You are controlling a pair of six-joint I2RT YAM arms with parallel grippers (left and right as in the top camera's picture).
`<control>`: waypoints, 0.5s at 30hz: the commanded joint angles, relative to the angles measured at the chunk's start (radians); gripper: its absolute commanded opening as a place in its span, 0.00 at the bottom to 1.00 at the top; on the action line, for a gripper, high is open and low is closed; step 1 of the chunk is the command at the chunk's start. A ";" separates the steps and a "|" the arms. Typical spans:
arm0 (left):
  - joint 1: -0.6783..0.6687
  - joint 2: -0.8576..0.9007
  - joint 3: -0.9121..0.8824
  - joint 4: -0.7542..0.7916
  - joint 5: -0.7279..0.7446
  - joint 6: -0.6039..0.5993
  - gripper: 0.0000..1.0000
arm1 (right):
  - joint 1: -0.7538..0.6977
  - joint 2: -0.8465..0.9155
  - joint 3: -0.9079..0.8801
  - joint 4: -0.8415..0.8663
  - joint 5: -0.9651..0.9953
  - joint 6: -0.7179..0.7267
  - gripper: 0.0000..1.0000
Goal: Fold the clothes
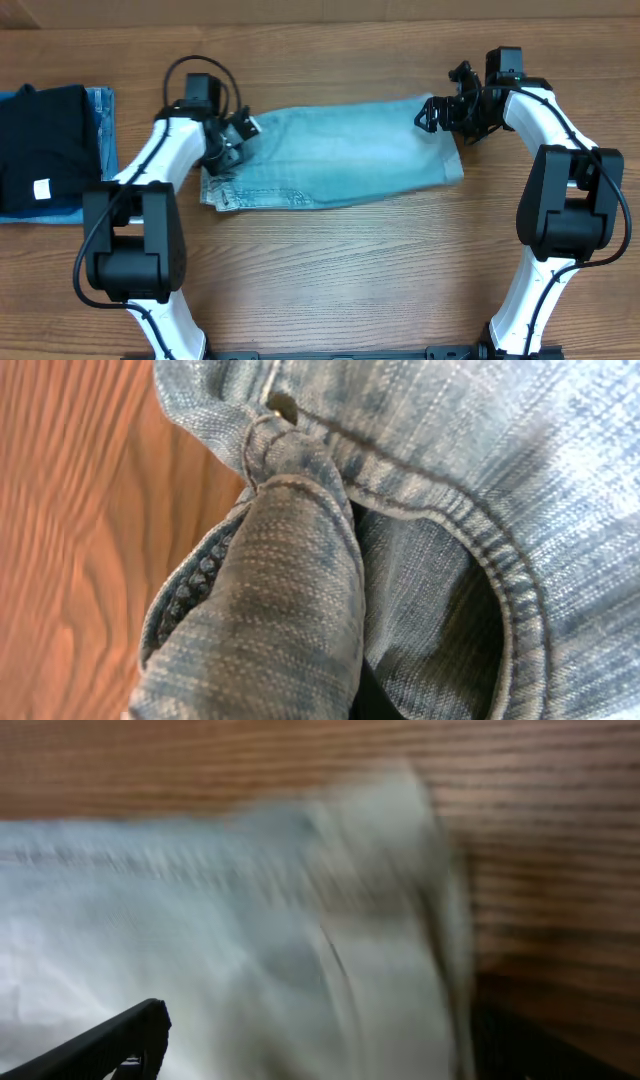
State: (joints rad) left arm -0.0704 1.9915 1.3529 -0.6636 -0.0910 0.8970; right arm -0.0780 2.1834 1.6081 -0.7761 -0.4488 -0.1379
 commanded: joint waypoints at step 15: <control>-0.013 0.000 -0.008 0.093 0.039 -0.356 0.35 | -0.092 -0.003 0.018 -0.177 0.019 -0.044 0.96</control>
State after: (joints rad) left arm -0.0830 1.9915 1.3483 -0.5755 -0.0853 0.6563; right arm -0.1196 2.1834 1.6089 -0.9119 -0.4370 -0.1810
